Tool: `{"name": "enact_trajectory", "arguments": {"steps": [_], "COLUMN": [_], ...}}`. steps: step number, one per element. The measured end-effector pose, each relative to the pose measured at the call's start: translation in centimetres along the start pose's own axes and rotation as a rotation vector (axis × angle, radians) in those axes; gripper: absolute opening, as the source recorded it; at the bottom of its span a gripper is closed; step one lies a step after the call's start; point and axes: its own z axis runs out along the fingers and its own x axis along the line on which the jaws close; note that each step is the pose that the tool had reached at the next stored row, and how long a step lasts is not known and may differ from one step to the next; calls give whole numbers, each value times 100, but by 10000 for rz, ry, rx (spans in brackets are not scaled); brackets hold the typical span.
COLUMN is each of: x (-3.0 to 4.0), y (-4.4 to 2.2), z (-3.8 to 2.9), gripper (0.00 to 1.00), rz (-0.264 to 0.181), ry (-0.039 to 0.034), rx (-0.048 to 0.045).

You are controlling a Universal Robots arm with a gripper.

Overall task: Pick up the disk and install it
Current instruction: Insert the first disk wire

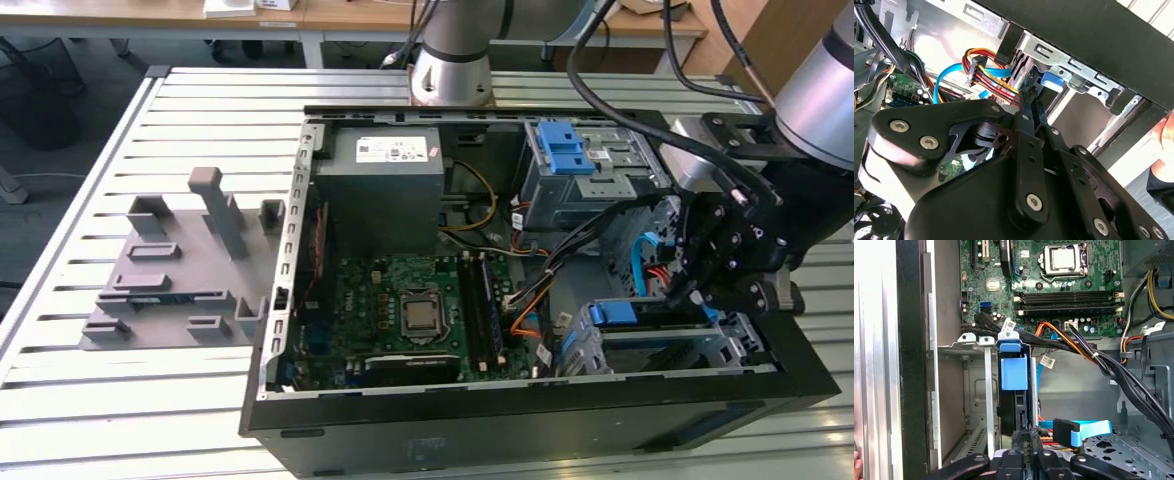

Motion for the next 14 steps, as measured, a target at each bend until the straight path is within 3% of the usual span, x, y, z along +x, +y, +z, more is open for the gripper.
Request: {"name": "enact_trajectory", "arguments": {"steps": [1,2,10,14], "x": [0,0,3,3], "y": [0,0,2,2], "z": [0,-3,-113,-115], "gripper": [17,24,24,11], "rz": [0,-1,-1,0], "ry": [0,0,1,2], "rx": [0,0,0,0]}}
